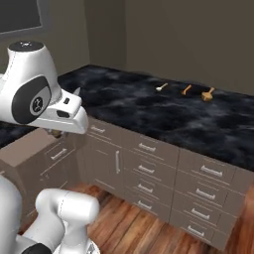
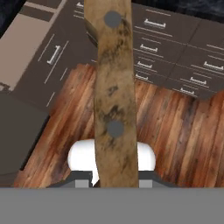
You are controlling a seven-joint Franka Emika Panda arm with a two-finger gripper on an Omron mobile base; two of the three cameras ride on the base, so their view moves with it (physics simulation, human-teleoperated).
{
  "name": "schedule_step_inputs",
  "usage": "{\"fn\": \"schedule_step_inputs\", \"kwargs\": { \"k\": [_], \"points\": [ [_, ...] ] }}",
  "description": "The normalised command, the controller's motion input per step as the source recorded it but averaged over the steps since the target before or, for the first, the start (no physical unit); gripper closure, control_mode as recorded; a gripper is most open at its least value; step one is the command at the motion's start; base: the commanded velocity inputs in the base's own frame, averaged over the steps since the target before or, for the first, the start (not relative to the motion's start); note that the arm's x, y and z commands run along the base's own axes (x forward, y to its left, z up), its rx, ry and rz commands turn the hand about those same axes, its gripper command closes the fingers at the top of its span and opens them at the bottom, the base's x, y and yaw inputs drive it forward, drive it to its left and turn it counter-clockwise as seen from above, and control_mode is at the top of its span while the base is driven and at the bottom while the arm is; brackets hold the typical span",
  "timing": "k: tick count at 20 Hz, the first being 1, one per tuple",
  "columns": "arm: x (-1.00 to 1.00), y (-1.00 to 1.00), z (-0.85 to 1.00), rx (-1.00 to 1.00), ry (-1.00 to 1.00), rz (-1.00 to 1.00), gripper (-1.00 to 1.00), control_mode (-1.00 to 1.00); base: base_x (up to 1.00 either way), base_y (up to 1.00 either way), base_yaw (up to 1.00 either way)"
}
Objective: Pick up the metallic utensils from the counter and place them in the open drawer. Make sure not to pick up any wooden utensils.
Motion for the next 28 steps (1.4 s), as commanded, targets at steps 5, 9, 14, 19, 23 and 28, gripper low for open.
{"fn": "schedule_step_inputs", "kwargs": {
  "k": [5,9,14,19,23,28],
  "points": [
    [0.00,0.00,0.00,0.00,0.00,0.00,1.00,1.00,0.00,1.00,-0.27],
    [0.00,0.00,0.00,0.00,0.00,0.00,1.00,1.00,-0.41,0.16,-0.31],
    [0.00,0.00,0.00,0.00,0.00,0.00,1.00,1.00,-0.03,0.39,-0.43],
    [0.00,0.00,0.00,0.00,0.00,0.00,1.00,1.00,-0.23,0.57,-0.25],
    [0.00,0.00,0.00,0.00,0.00,0.00,1.00,1.00,-0.66,0.14,-0.10],
    [0.00,0.00,0.00,0.00,0.00,0.00,1.00,1.00,-0.60,0.00,-0.02]
  ]
}}
